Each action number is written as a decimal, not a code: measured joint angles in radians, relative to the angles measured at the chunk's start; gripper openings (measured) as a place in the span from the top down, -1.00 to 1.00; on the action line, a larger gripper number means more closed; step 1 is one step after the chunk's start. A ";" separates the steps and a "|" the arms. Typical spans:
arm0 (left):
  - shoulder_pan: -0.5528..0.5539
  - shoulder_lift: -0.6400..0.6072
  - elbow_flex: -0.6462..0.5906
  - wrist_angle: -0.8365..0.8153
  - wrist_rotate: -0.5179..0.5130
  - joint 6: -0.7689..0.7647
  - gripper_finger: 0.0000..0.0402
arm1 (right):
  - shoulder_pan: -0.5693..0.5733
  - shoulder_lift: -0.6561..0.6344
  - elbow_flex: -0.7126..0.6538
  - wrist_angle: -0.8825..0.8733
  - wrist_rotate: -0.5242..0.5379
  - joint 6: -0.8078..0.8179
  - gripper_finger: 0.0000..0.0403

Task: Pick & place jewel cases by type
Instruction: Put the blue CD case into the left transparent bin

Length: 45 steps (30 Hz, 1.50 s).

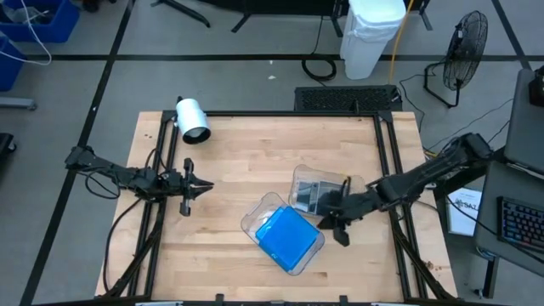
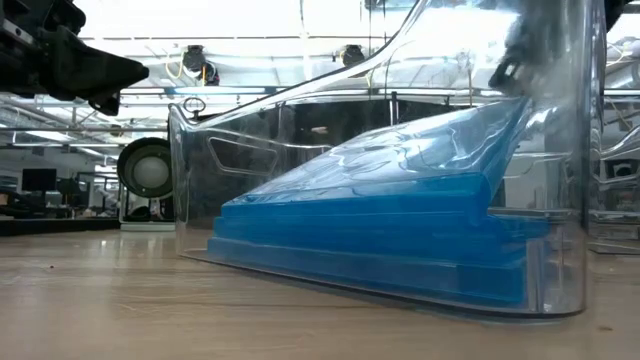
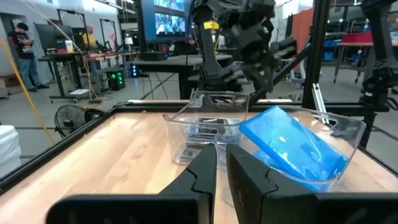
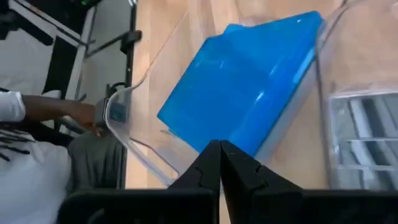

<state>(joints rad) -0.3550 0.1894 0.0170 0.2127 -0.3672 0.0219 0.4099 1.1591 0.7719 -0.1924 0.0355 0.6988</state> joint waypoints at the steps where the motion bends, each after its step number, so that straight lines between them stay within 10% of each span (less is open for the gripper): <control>1: 0.000 0.000 0.000 0.001 0.000 0.000 0.78 | -0.003 0.030 0.022 -0.006 -0.017 0.006 0.98; 18: 0.000 0.000 0.000 -0.001 0.001 0.000 0.73 | -0.073 0.321 0.063 0.247 -0.306 0.159 -0.14; 45: 0.000 0.000 0.000 0.000 0.002 0.000 0.81 | -0.122 0.181 0.059 -0.031 -0.248 0.131 0.26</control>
<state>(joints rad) -0.3550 0.1894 0.0174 0.2124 -0.3653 0.0219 0.2874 1.3399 0.8310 -0.2231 -0.2122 0.8295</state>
